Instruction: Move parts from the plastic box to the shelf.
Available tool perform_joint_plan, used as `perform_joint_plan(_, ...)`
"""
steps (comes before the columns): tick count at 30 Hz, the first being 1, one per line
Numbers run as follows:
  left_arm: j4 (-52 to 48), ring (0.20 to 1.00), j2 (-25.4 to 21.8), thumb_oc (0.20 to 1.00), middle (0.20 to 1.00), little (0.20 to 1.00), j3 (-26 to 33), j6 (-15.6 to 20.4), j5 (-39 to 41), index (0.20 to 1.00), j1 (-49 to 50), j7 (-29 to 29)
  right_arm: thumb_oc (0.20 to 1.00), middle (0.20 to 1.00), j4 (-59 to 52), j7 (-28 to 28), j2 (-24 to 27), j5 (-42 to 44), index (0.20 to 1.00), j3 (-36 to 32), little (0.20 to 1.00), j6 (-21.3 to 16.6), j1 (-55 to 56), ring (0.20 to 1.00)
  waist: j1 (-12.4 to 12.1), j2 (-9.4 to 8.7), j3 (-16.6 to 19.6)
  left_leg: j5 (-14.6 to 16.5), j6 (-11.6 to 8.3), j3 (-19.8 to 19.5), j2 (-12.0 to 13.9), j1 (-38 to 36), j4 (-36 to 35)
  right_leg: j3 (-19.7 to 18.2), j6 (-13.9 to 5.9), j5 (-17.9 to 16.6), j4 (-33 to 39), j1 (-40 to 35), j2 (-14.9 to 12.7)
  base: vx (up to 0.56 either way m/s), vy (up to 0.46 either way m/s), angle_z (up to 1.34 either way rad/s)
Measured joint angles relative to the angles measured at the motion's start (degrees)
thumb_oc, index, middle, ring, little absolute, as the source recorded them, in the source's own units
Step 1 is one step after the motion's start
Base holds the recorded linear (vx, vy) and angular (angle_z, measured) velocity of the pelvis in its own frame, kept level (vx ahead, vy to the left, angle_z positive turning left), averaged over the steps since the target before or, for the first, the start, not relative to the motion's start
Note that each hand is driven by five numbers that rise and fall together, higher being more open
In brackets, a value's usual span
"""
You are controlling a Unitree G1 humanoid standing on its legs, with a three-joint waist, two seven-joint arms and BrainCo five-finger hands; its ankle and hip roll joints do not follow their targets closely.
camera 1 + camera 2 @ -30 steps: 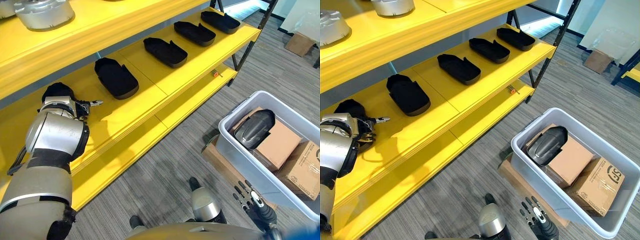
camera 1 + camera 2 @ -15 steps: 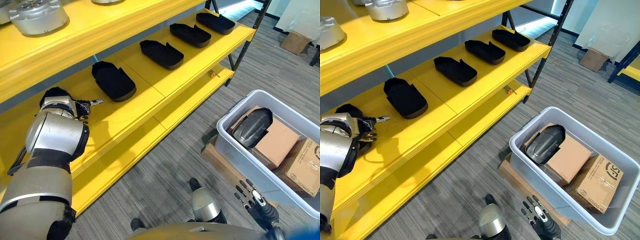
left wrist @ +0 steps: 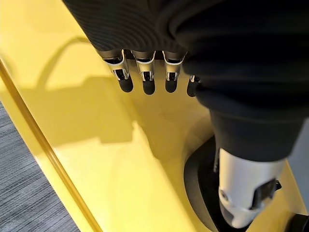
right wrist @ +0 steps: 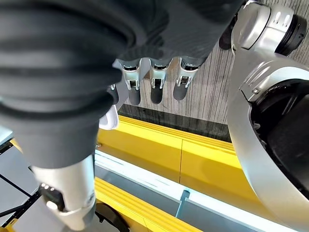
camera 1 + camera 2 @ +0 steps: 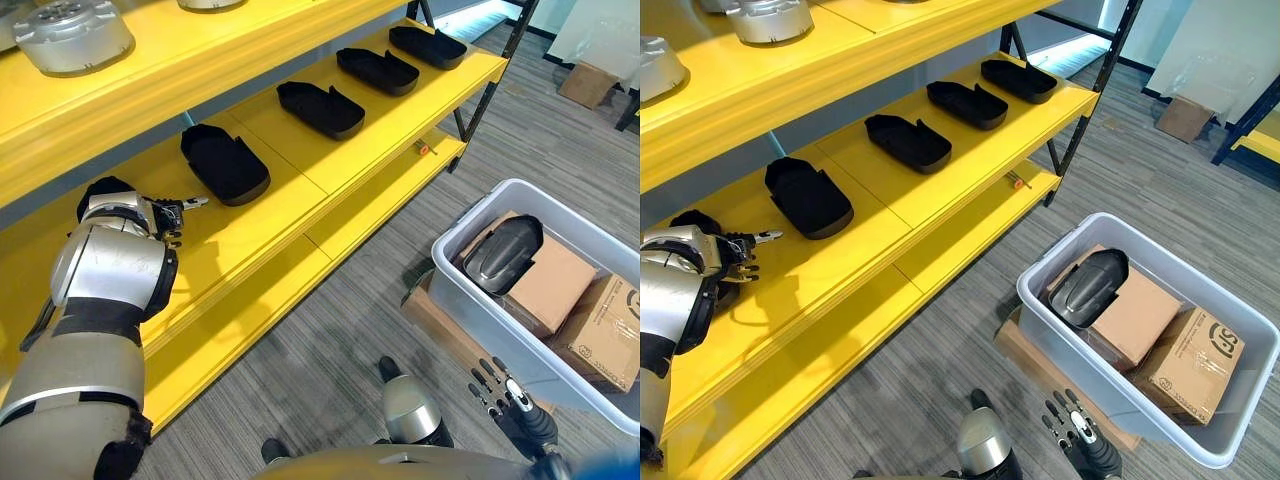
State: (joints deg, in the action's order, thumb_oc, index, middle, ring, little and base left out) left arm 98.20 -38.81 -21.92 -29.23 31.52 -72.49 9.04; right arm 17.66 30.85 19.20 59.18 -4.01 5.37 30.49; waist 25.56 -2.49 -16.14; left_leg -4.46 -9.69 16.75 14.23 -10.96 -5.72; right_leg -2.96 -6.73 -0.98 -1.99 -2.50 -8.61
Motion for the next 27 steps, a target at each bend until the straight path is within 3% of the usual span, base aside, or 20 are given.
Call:
perform_joint_plan(9, 0.3, 1.0, -0.5, 1.0, 1.0, 1.0, -0.1, 0.1, 0.0, 1.0, 0.0, 2.3, 1.0, 1.0, 0.0, 0.0, 0.0, 0.2, 1.0, 0.1, 1.0, 0.9, 1.1, 1.0, -0.4, 1.36, 1.3, 0.0, 0.03, -0.1, 0.0, -0.2, 0.0, 0.1, 0.02, 0.0, 0.0, -0.2, 0.0, 0.0, 0.0, 0.0)
perform_joint_plan(16, 0.4, 1.0, -6.2, 1.0, 1.0, 1.0, -0.6, 0.7, -0.2, 1.0, 0.0, 1.9, 1.0, 1.0, -0.4, 0.0, 1.7, 0.2, 1.0, 0.2, 1.0, 1.0, 1.4, 1.0, -1.3, 1.46, 1.4, -0.1, 0.05, -0.2, 0.0, -0.1, 0.0, 0.3, 0.01, 0.0, 0.1, -0.4, 0.0, 0.0, 0.001, 0.01)
perform_joint_plan(19, 0.4, 1.0, -6.5, 1.0, 1.0, 1.0, -0.8, 0.8, -0.6, 1.0, 0.0, 1.6, 1.0, 1.0, -0.4, 0.0, 1.8, 0.2, 1.0, 0.1, 1.0, 0.8, 1.4, 1.0, -1.6, 1.37, 1.4, -0.1, -0.03, -0.5, 0.1, -0.1, 0.0, 0.6, 0.02, 0.0, 0.2, -0.6, 0.0, 0.0, 0.005, 0.05)
perform_joint_plan(27, 0.4, 1.0, -6.8, 1.0, 1.0, 1.0, -10.1, 2.7, -2.9, 1.0, -2.8, -3.2, 1.0, 1.0, -0.4, -0.3, 1.6, 0.0, 1.0, 0.1, 1.0, -1.5, 1.5, 1.0, -3.0, -0.01, -0.2, 0.0, 0.3, -1.0, 0.1, 0.3, 0.0, 0.9, 0.08, 0.1, 0.2, -0.5, 0.0, -0.01, 0.0, 0.01)
